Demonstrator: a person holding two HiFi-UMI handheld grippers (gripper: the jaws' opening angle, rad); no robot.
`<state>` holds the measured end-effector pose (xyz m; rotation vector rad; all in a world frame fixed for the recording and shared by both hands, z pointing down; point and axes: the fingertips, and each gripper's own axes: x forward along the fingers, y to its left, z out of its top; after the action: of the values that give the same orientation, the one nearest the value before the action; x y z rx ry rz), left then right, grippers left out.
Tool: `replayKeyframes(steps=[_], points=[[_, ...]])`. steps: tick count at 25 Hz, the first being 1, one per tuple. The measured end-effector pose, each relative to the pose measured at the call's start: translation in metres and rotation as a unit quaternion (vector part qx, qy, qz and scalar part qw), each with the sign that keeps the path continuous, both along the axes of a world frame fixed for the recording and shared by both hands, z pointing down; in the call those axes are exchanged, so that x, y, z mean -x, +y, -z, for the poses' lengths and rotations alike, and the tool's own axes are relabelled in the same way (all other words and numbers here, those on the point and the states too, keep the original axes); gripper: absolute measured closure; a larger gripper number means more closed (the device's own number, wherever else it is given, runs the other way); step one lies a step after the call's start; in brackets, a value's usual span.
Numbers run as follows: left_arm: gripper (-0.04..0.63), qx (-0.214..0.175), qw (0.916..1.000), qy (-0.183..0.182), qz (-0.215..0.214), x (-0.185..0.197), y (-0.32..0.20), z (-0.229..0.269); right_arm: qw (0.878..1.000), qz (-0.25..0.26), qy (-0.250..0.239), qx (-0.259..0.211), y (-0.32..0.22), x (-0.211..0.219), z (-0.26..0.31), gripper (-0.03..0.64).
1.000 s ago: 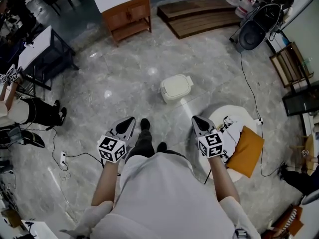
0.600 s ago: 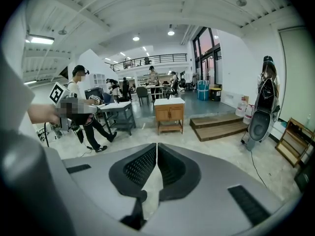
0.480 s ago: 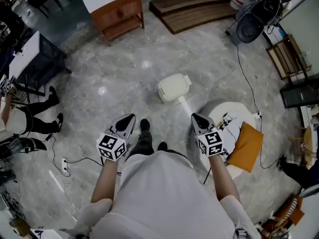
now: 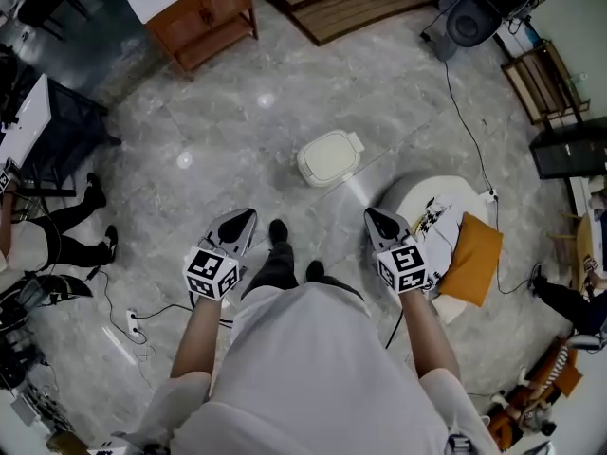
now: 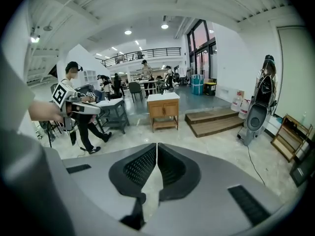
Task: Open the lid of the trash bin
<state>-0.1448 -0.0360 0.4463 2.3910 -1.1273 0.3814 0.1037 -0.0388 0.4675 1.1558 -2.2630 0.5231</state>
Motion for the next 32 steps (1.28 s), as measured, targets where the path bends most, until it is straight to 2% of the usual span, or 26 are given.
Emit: replayKeyframes(steps=[8, 21, 26, 32], points=[[0.577, 0.012, 0.9982, -0.007, -0.057, 0.009, -0.042, -0.029, 0.999, -0.027, 0.019, 0.01, -0.023, 0.014, -0.011, 0.586], [0.577, 0.039, 0.9902, -0.011, -0.134, -0.013, -0.078, -0.077, 0.997, -0.058, 0.032, 0.047, -0.042, 0.027, -0.036, 0.586], [0.577, 0.044, 0.9875, -0.021, -0.149, -0.03, -0.082, -0.094, 0.996, -0.056, 0.037, 0.061, -0.043, 0.022, -0.047, 0.586], [0.577, 0.058, 0.9871, -0.03, -0.146, -0.052, -0.088, -0.115, 0.996, -0.038, 0.038, 0.072, -0.052, 0.01, -0.059, 0.586]])
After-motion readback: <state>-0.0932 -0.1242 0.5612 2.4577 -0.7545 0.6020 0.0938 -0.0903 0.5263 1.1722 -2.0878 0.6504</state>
